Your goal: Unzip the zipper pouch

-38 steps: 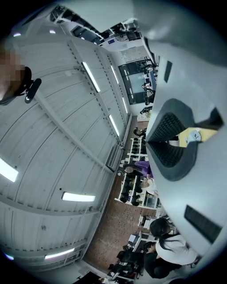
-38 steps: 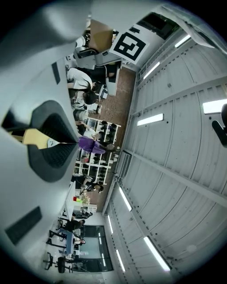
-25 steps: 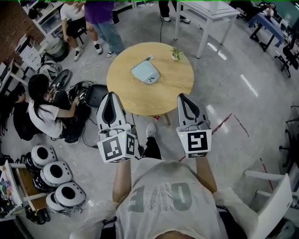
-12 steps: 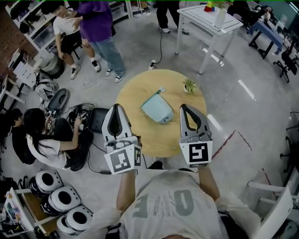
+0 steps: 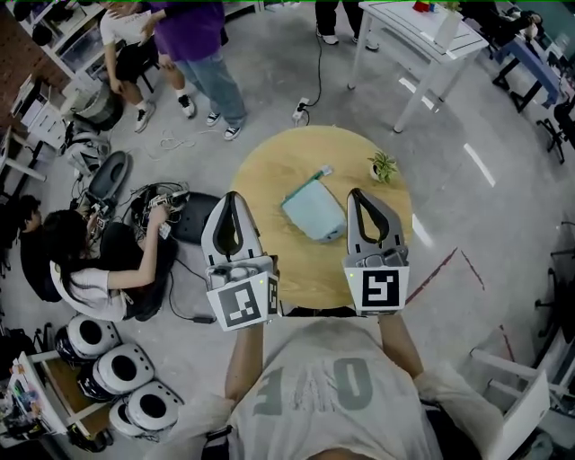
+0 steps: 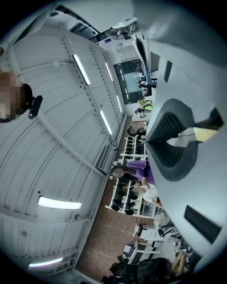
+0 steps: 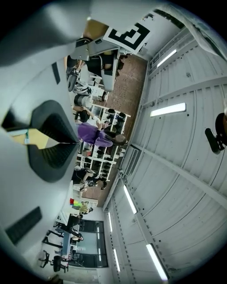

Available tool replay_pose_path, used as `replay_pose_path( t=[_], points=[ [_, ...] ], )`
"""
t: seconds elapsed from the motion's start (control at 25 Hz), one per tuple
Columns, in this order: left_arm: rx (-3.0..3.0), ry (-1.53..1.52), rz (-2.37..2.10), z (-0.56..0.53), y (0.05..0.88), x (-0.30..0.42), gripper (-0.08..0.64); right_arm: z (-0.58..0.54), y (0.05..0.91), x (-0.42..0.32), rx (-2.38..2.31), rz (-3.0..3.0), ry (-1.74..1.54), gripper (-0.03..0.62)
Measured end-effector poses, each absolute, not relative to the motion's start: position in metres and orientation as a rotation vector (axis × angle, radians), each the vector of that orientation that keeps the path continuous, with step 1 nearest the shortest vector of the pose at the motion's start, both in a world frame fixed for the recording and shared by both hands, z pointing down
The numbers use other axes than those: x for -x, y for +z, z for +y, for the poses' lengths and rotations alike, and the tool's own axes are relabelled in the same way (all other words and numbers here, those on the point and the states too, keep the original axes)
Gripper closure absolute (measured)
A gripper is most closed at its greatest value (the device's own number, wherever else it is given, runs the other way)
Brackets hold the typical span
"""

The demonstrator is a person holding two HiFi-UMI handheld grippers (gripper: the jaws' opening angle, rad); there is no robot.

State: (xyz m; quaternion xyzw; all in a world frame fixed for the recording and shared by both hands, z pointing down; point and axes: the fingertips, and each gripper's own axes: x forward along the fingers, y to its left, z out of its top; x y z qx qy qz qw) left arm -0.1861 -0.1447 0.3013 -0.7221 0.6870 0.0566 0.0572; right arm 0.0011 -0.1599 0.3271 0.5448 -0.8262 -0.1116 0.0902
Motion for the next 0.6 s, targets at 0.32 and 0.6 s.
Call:
replay_pose_path(
  t=[0.32, 0.6],
  points=[
    [2.147, 0.143, 2.114, -0.141, 0.305, 0.183, 0.532, -0.161, 0.348, 0.001, -1.567, -2.474, -0.214, 0.563],
    [2.095, 0.102, 2.208, -0.14, 0.318, 0.199, 0.532, -0.173, 0.385, 0.045, -1.318, -2.456, -0.126, 0.485]
  ],
)
